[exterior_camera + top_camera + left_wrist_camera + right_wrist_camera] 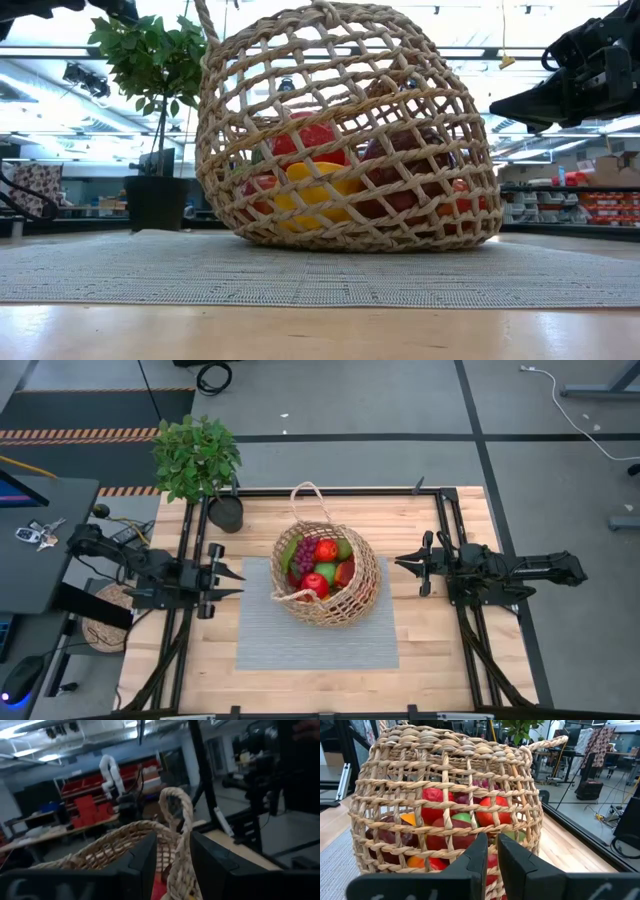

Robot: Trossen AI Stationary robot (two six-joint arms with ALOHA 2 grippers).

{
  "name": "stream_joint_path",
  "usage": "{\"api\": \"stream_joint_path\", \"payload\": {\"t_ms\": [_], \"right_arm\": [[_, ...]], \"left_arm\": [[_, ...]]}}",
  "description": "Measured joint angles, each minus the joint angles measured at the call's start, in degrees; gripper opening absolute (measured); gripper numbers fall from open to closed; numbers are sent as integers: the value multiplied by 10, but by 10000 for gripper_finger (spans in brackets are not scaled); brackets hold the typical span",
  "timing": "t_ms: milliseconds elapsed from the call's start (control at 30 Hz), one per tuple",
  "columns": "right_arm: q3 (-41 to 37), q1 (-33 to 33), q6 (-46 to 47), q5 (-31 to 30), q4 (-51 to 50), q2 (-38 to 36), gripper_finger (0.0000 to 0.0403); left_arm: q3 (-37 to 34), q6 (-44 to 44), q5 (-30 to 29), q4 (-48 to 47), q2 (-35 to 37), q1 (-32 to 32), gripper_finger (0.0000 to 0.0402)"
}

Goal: Build produce basket
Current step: Return to Home Position

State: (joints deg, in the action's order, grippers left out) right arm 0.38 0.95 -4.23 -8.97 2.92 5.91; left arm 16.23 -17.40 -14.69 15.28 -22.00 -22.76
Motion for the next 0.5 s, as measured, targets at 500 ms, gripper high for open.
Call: {"api": "stream_joint_path", "payload": {"t_ms": [500], "right_arm": [[0, 0, 0, 0, 0, 0, 50]], "left_arm": [[-38, 288, 141, 15, 78, 0, 124]]}}
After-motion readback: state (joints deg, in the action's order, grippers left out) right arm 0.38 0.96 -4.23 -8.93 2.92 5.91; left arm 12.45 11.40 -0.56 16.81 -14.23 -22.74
